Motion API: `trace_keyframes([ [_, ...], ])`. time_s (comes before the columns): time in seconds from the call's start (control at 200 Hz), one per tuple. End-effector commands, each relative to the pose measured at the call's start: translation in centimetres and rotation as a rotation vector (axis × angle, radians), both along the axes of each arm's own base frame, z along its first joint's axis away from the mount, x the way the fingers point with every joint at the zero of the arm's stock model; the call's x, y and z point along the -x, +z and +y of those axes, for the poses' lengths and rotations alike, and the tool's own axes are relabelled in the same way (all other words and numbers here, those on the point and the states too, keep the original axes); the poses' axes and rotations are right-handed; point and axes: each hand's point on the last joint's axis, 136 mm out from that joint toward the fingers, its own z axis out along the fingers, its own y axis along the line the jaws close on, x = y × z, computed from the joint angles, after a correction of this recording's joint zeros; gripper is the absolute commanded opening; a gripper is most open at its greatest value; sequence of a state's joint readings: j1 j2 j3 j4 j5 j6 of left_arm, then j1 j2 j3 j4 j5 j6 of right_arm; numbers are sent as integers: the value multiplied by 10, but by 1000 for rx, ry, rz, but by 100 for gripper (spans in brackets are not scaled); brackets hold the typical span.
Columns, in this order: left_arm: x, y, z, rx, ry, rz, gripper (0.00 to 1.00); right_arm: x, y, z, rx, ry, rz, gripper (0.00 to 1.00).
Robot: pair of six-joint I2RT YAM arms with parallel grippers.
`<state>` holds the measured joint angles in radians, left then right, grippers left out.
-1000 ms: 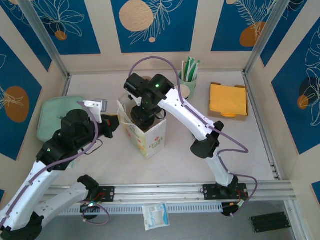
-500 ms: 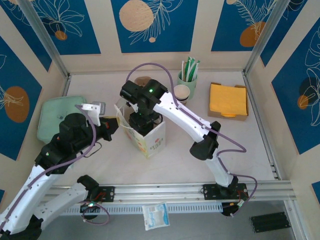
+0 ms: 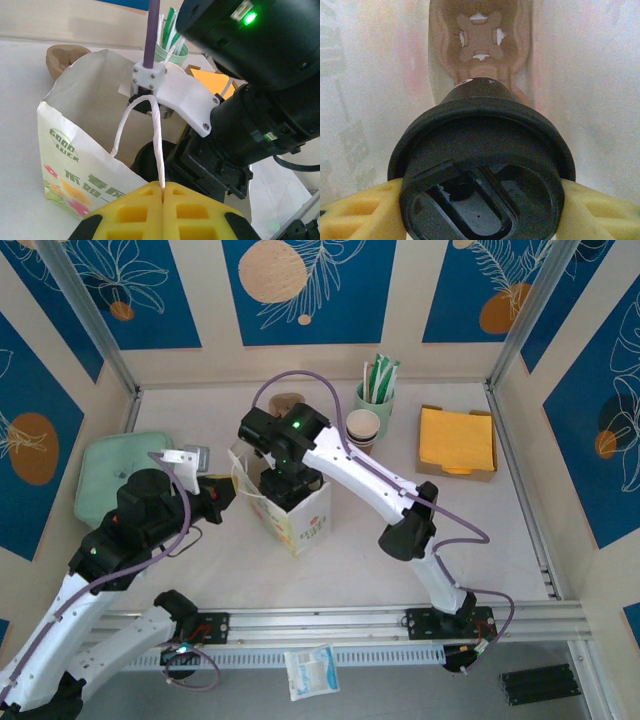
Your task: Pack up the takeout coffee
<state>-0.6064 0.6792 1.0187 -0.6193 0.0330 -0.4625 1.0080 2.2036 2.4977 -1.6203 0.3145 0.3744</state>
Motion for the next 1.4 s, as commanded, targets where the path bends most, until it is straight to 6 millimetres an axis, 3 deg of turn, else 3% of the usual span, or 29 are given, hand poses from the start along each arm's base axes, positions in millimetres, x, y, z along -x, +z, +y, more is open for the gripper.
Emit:
trace_keyframes([
  [0.0, 0, 3, 2, 0, 5, -28, 0, 24, -17, -26, 163, -4, 97, 54],
  [0.49, 1, 3, 5, -9, 12, -35, 0, 27, -36, -27, 186, -13, 134, 52],
  [1.39, -4, 3, 3, -17, 20, -21, 0, 17, -29, -29, 103, -43, 110, 51],
])
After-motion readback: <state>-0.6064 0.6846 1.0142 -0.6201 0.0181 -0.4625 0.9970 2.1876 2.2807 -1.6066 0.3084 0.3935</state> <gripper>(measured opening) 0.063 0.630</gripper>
